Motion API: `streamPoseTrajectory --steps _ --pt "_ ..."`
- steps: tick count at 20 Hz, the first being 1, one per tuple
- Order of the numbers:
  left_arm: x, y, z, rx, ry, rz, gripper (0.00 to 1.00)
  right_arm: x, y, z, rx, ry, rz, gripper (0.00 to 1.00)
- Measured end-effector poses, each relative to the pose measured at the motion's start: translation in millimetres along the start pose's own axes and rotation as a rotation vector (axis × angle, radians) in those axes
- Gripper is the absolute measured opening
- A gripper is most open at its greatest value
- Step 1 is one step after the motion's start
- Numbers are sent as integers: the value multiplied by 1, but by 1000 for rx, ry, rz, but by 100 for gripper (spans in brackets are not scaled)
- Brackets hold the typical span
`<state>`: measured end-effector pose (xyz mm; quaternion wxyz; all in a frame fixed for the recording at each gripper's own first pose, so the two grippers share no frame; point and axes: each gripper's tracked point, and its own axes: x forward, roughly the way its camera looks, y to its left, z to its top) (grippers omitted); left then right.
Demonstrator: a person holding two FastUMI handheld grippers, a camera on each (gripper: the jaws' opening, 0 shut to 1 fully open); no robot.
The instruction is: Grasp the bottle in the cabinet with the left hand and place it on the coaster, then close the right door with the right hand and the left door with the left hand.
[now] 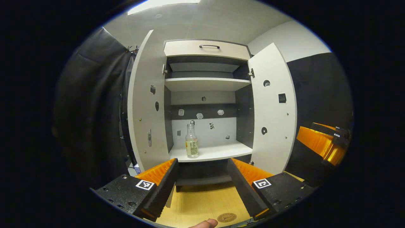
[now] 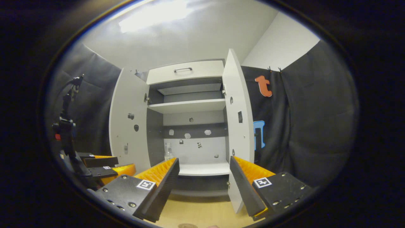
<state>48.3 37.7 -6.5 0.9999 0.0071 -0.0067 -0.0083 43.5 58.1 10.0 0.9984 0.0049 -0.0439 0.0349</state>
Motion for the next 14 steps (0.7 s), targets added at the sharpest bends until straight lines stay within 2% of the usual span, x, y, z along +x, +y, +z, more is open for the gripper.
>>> streamPoseTrajectory --steps 2,3,4,6,9,12,14 --pt "8 3 -2 4 -3 1 98 8 3 -6 -6 9 7 97" --pt "15 4 -4 8 0 2 98 11 4 -9 -5 15 6 93" --pt "23 5 -6 11 -2 3 98 13 5 -11 -3 18 4 97" --pt "43 8 -8 12 -11 3 98 16 5 -12 -2 18 7 97" --pt "87 6 -15 39 -20 -22 98 22 -3 -9 -21 20 -5 97" --pt "140 9 -18 43 -52 -14 98 24 -18 -2 -3 15 -10 97" --pt "176 12 -34 30 -30 -4 97 22 -34 -1 9 26 -25 97"
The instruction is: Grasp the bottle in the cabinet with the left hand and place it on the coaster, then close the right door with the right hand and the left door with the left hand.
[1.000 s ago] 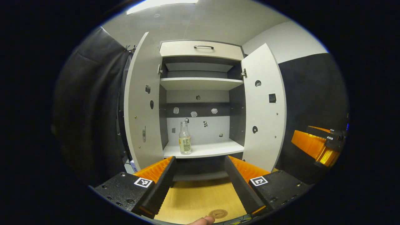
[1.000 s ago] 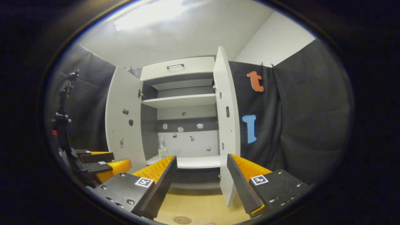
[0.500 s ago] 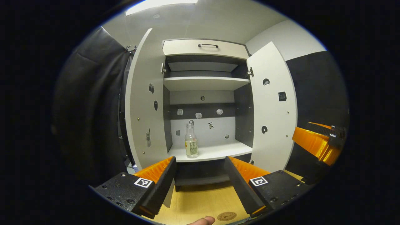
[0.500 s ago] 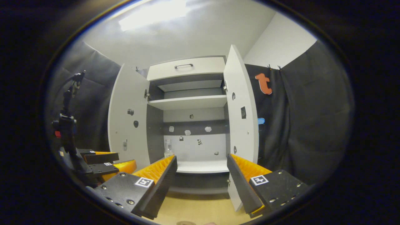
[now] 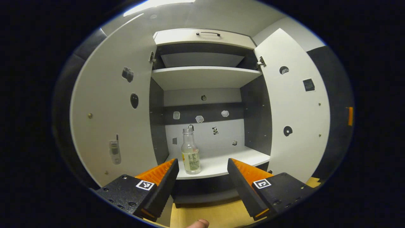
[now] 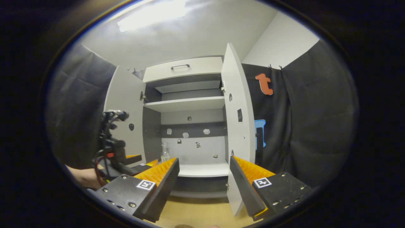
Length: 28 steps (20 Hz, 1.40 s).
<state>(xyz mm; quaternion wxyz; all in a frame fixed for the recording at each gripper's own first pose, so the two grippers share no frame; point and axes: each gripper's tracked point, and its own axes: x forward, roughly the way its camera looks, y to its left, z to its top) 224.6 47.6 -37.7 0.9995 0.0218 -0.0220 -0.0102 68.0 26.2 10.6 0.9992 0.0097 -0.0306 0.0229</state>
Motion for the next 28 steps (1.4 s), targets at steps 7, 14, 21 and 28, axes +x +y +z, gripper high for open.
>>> streamPoseTrajectory --steps 7,14,21,28 --pt "118 28 -32 -22 12 76 98 -12 -52 9 -10 -4 -120 97" --pt "173 60 -48 13 54 192 98 -42 -92 -5 -77 54 -263 97" --pt "173 52 -36 -28 76 123 80 -89 -119 -13 -65 75 -333 97" --pt "80 20 14 -41 7 37 80 -125 -126 -6 2 36 -308 97"
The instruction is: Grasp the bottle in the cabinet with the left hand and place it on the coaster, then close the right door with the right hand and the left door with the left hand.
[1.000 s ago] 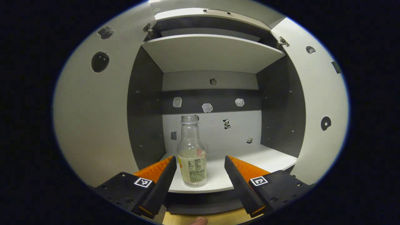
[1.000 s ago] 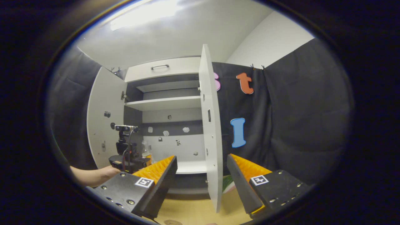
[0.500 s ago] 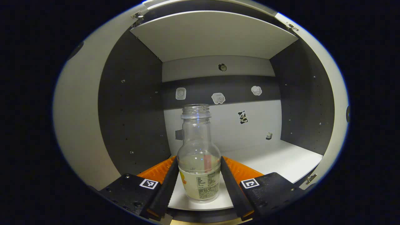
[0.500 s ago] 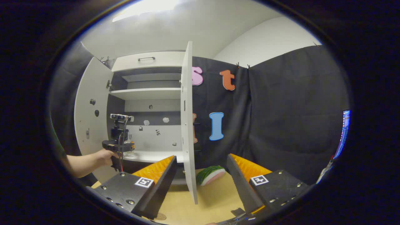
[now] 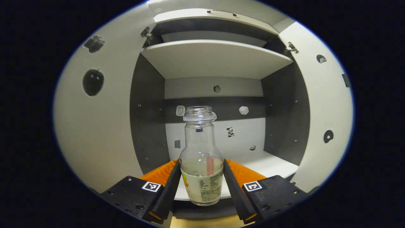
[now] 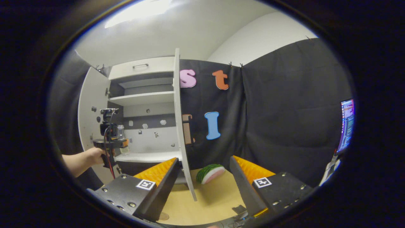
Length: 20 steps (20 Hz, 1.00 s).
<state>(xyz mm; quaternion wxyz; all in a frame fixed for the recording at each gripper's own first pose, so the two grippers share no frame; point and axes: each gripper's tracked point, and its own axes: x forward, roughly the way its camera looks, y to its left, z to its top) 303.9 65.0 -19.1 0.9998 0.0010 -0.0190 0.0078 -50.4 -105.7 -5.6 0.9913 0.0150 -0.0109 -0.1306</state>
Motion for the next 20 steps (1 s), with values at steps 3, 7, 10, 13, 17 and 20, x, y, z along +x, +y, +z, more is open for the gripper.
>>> streamPoseTrajectory --steps 3,7,10,13,17,20 --pt "-53 -24 1 -36 -9 -59 80 -12 -9 0 1 -17 24 97" --pt "-110 -47 -22 -28 2 -77 80 -22 -22 -9 5 7 39 97" --pt "-148 -73 -63 -51 44 -107 80 -23 -28 -3 7 -13 50 97" --pt "-179 -102 -128 26 121 -152 80 -19 -23 4 3 -24 74 97" --pt "-212 -131 -196 25 183 -228 80 -17 -11 12 5 -32 81 97" --pt "-224 -137 -226 -12 209 -267 81 -15 4 14 13 -54 98 97"
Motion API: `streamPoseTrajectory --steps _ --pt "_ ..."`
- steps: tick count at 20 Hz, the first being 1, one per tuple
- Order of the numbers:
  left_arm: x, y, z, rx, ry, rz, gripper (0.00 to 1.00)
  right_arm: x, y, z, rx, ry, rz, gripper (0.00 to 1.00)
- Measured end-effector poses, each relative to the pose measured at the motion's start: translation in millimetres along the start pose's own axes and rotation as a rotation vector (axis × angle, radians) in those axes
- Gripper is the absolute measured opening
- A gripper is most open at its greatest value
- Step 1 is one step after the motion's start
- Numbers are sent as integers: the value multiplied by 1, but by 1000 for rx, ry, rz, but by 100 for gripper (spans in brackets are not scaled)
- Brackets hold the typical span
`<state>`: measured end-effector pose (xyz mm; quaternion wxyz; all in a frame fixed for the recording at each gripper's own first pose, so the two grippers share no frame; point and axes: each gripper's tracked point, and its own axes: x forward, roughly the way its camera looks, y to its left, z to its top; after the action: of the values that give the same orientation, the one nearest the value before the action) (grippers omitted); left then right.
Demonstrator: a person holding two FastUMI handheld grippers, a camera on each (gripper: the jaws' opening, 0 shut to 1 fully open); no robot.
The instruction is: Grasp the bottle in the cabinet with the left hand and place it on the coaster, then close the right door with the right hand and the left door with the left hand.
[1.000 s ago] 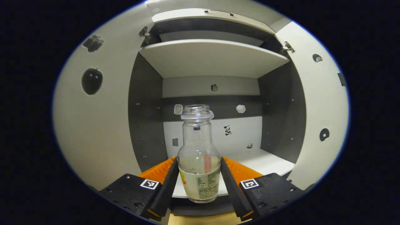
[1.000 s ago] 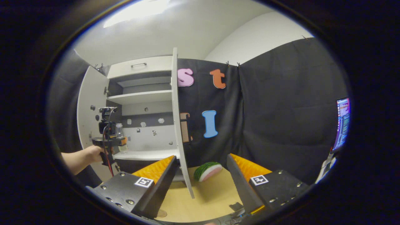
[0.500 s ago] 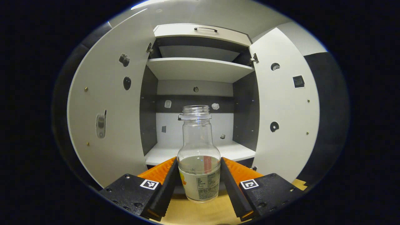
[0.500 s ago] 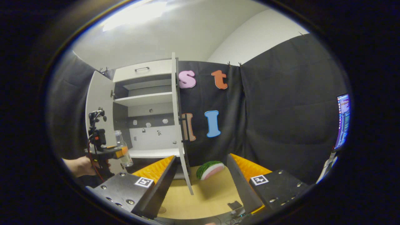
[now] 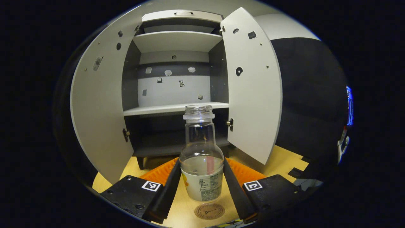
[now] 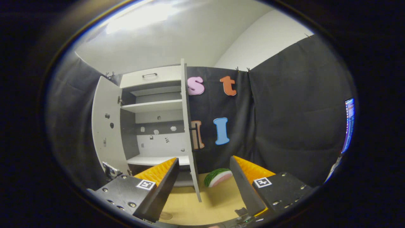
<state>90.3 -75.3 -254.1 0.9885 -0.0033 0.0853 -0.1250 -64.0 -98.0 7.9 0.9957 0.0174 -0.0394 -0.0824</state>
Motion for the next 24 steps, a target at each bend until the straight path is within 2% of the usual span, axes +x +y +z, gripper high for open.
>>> streamPoseTrajectory --steps 5,6,8,10,13,14,16,17,18,19,21,24 --pt "-4 -11 -32 -11 -39 -73 80 9 9 -24 -16 51 -10 93" --pt "-2 -14 -43 -17 -31 -90 81 11 9 -29 -22 64 -19 97" --pt "1 -26 -68 -11 0 -149 80 17 9 -37 -16 89 -33 97" --pt "1 -27 -100 43 58 -176 80 24 14 -40 8 103 -28 97" --pt "0 -30 -124 132 56 -224 81 40 17 -45 23 101 -44 93" --pt "0 -31 -130 148 49 -244 81 45 19 -48 34 107 -49 97" --pt "4 -34 -133 159 27 -274 81 53 26 -62 44 135 -49 97" --pt "5 -34 -136 161 31 -281 81 56 28 -66 36 144 -54 93" --pt "6 -36 -139 152 31 -295 81 59 30 -70 27 150 -52 97" --pt "7 -37 -140 146 28 -312 81 63 33 -71 19 153 -48 97" --pt "8 -34 -144 155 54 -316 81 70 36 -72 13 148 -44 97" --pt "12 -29 -142 196 25 -307 81 77 41 -81 21 153 -39 97"
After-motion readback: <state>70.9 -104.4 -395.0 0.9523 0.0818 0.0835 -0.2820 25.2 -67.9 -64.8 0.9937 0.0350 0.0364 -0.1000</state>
